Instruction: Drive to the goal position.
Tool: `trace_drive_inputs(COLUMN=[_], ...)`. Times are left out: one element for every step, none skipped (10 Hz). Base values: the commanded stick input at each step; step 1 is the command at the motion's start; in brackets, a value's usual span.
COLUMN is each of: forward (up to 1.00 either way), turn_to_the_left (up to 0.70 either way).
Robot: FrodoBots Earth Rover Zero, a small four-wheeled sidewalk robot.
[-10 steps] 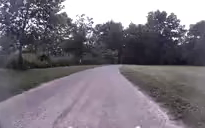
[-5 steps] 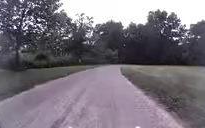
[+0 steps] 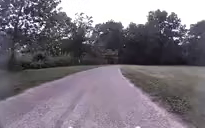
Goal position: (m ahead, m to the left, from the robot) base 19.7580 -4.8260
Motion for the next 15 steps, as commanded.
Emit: trace_drive_inputs(forward=[0.7, 0.7, 0.7, 0.7, 0.7, 0.7, 0.7, 0.7, 0.7, 0.7, 0.7, 0.7, 0.7, 0.7, 0.7], turn_to_the_left=[0.0, 0.0, 0.0, 0.0, 0.0, 0.0, 0.0, 0.0, 0.0, 0.0, 0.0, 0.0, 0.0, 0.0, 0.0])
